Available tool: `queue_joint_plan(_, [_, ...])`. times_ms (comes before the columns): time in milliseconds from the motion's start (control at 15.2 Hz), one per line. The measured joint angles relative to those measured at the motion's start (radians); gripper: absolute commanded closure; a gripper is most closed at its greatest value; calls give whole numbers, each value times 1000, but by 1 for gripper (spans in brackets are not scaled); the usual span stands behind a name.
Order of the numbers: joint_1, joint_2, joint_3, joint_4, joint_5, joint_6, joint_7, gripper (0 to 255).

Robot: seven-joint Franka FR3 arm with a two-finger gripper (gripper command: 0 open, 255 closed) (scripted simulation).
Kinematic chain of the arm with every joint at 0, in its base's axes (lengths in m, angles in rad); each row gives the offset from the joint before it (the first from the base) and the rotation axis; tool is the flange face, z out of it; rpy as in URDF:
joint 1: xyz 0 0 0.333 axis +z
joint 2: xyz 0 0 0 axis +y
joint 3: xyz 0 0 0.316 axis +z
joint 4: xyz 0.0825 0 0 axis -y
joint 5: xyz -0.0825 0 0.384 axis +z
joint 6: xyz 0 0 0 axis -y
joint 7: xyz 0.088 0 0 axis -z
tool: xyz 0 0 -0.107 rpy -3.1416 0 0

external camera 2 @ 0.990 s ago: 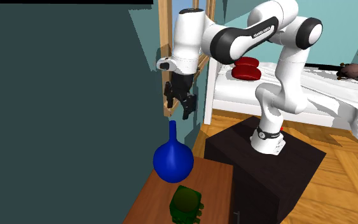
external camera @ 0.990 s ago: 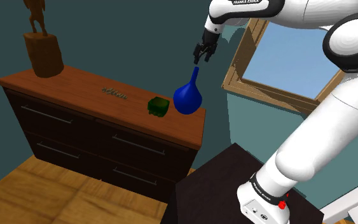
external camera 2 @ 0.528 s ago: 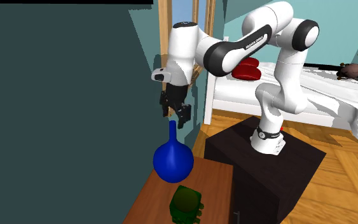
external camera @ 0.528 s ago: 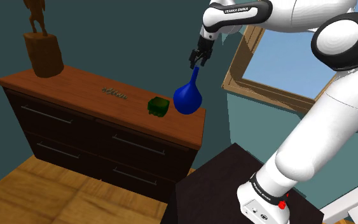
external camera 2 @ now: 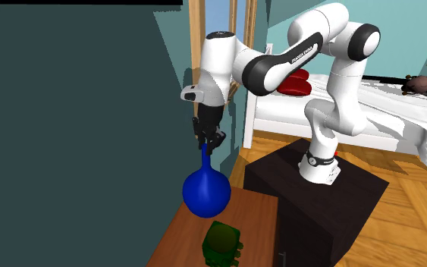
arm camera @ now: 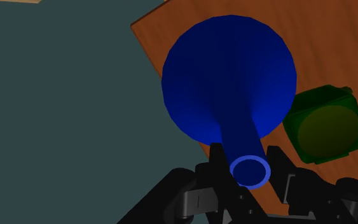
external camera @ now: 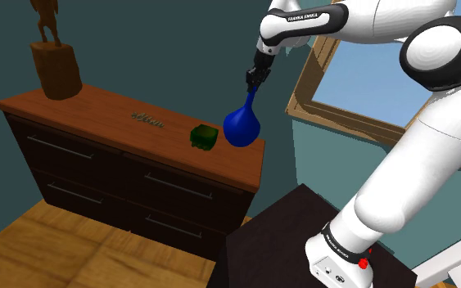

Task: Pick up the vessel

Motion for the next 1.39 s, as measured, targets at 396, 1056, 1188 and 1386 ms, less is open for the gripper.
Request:
queue_joint_plan(396, [0, 1, 0, 6, 0, -6, 0, 255])
queue_joint_plan(1056, [0, -5, 0, 126, 1, -134, -4, 255])
queue_joint_plan(1188, [1, -6, 1, 150, 1, -159, -4, 255])
queue_joint_plan(1386, [0, -5, 0, 188, 1, -195, -6, 255])
